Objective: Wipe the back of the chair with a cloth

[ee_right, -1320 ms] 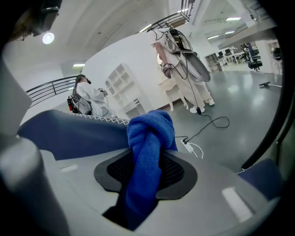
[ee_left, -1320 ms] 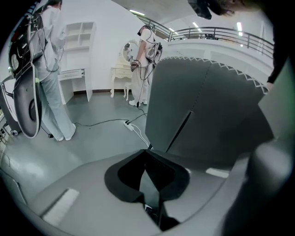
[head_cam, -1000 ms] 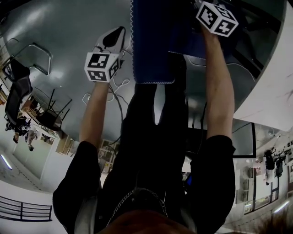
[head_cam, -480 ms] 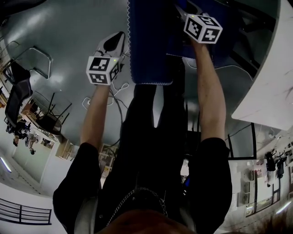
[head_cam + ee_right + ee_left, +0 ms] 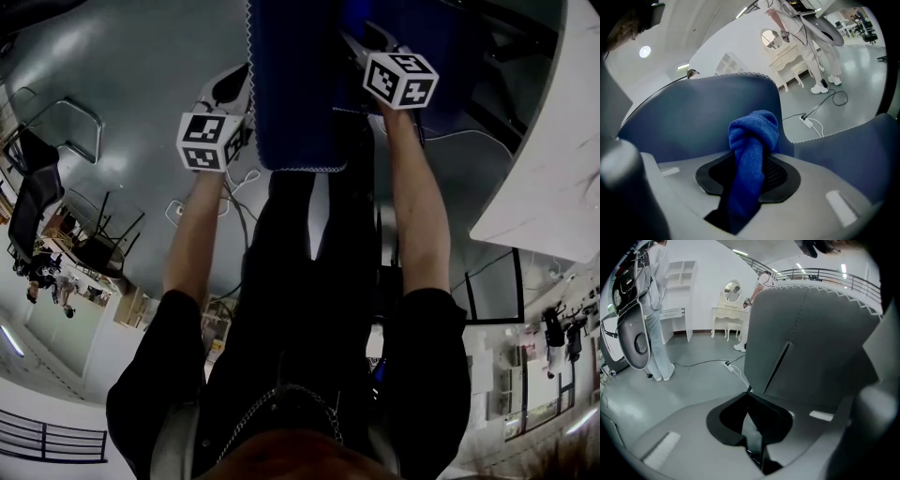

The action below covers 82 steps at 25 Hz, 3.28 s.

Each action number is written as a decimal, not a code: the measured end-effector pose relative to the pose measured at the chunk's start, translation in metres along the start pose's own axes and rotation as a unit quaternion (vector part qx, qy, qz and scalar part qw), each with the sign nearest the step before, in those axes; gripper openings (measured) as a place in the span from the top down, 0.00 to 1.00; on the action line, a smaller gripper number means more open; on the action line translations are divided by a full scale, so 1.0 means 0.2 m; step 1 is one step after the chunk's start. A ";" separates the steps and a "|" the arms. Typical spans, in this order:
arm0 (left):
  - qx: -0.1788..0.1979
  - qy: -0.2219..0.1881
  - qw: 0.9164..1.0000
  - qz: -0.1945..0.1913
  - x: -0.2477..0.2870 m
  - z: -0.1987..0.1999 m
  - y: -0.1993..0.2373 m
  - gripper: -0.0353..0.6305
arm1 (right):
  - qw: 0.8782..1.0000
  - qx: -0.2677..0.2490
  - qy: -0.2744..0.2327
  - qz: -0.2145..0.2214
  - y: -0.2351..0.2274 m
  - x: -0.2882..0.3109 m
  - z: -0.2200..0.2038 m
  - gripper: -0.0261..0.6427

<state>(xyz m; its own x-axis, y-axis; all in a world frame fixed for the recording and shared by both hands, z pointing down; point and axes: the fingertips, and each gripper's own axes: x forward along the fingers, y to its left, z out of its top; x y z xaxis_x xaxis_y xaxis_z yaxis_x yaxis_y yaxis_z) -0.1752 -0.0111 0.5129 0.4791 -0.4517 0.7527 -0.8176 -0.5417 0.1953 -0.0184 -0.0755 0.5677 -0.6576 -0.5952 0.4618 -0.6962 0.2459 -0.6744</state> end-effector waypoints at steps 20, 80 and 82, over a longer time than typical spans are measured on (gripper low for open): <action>-0.017 0.000 1.000 0.003 0.06 -0.02 -0.03 0.93 | 0.995 0.033 0.082 0.038 0.21 -0.29 -0.60 0.75; -0.022 0.008 0.999 0.029 0.03 -0.19 0.10 0.93 | 0.994 0.108 0.017 -0.031 -0.40 0.21 -0.25 0.75; -0.022 0.007 0.999 0.029 0.04 -0.19 0.09 0.93 | 0.994 0.108 0.020 -0.028 -0.39 0.19 -0.29 0.75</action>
<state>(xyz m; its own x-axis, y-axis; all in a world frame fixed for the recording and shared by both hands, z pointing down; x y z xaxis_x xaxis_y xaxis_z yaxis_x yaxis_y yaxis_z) -0.1977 0.0031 0.5465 0.4259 -0.4706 0.7728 -0.8571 -0.4835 0.1779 -0.0057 -0.0723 0.6720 -0.6335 -0.5713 0.5219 -0.6569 0.0408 -0.7529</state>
